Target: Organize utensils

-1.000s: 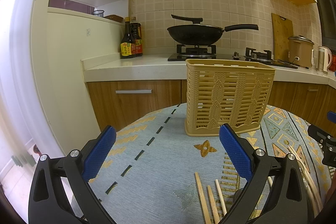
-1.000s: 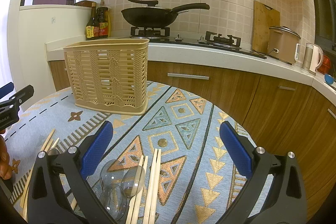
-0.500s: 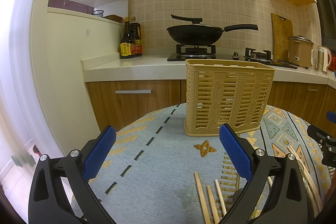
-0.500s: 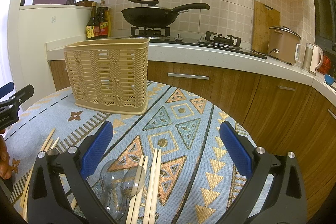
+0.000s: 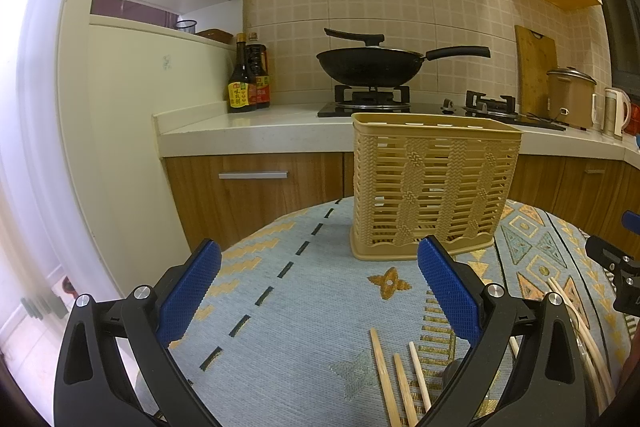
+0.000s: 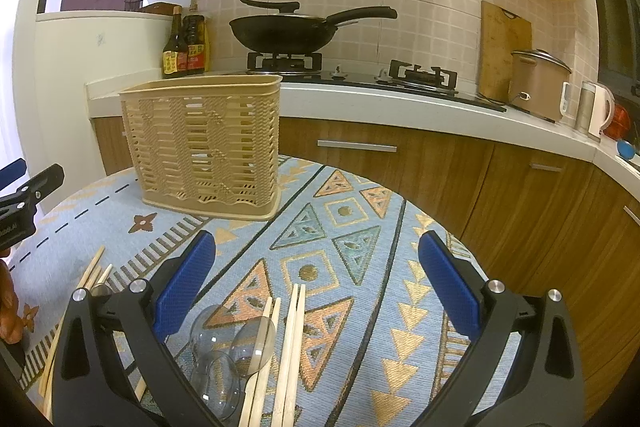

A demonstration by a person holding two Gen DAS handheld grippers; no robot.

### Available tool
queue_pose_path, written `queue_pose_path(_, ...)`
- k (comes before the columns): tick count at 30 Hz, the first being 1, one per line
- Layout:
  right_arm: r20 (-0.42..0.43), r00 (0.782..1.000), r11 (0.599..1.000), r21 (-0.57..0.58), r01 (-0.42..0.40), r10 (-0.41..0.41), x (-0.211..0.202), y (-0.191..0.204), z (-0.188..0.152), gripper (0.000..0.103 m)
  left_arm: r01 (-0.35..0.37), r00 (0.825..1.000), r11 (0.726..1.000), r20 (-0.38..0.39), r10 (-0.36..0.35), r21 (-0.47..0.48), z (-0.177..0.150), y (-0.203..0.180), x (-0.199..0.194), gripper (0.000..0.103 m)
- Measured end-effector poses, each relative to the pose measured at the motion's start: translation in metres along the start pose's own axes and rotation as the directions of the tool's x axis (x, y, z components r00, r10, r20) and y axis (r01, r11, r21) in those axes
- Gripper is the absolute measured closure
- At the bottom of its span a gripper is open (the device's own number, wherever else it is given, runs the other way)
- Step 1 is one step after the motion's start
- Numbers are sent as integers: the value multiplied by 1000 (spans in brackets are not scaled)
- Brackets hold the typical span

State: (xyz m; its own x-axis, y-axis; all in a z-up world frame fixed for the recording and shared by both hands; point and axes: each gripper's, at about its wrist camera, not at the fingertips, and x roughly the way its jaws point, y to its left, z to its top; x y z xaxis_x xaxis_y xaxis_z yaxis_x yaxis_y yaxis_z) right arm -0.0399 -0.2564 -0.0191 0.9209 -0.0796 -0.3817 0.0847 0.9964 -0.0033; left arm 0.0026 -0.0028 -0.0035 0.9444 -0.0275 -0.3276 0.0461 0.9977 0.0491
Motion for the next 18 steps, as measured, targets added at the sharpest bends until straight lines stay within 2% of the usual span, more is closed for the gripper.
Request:
queue_pose_path(8, -8, 999, 999, 21, 34, -34, -1, -5, 0, 6, 7, 1000, 1000, -11, -8, -9, 1, 0, 3, 8)
queue_pose_path(11, -47, 998, 998, 20, 52, -51, 3, -7, 5, 6, 60, 995, 996, -71, -64, -63, 5, 11, 10, 8)
queue_pose_path(13, -95, 994, 998, 9, 60, -59, 4, -6, 9, 6, 155, 976, 978, -129, -173, -138, 10, 25, 12, 8)
queue_pose_path(16, -152, 987, 999, -2, 45, -45, 1, -6, 15, 6, 213, 949, 960, -195, -248, -184, 16, 37, 13, 9)
queue_pose_path(17, -174, 984, 999, -3, 45, -45, 0, -6, 17, 6, 244, 923, 952, -256, -287, -185, 17, 38, 15, 11)
queue_pose_path(18, -200, 979, 999, -3, 46, -45, 1, -7, 18, 6, 256, 910, 950, -286, -300, -180, 15, 38, 16, 15)
